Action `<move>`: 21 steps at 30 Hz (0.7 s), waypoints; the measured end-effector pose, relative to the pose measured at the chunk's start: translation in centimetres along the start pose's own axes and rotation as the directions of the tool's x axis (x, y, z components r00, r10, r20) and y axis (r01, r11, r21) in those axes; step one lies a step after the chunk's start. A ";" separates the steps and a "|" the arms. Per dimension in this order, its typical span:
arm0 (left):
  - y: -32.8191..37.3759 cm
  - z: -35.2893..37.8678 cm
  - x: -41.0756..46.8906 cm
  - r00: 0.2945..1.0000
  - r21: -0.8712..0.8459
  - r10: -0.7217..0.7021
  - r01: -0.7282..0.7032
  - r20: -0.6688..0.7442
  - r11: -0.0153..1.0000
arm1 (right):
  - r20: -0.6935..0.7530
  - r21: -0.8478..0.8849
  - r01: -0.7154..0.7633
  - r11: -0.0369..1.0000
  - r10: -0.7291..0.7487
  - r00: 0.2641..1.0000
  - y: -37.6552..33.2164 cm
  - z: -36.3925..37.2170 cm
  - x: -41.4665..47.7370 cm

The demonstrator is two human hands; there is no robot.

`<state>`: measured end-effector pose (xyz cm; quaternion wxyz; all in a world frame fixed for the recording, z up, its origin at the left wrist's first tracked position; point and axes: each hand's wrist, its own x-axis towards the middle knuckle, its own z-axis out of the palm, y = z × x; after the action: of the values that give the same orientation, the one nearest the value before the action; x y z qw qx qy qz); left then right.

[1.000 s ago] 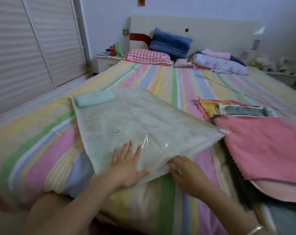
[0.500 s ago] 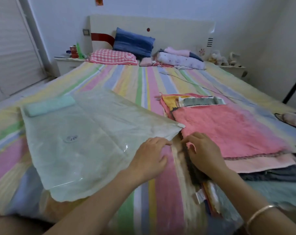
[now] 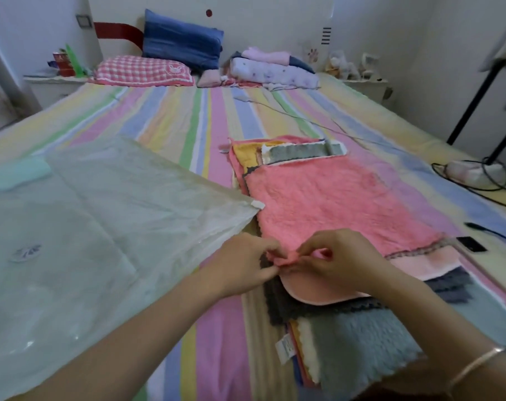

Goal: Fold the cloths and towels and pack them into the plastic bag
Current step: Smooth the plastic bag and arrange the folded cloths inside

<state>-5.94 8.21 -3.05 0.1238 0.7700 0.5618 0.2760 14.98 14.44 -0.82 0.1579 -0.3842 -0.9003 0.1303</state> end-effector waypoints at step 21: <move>1.7 -4.1 5.6 0.860 -0.893 -0.495 0.124 -0.120 0.433 | -0.427 -0.033 -0.590 0.807 0.522 0.738 8.1 -4.9 -0.8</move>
<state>-5.72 12.43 2.75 0.4333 0.4173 0.4936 0.6280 22.65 19.85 0.60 0.2584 -0.6659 -0.6997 0.0154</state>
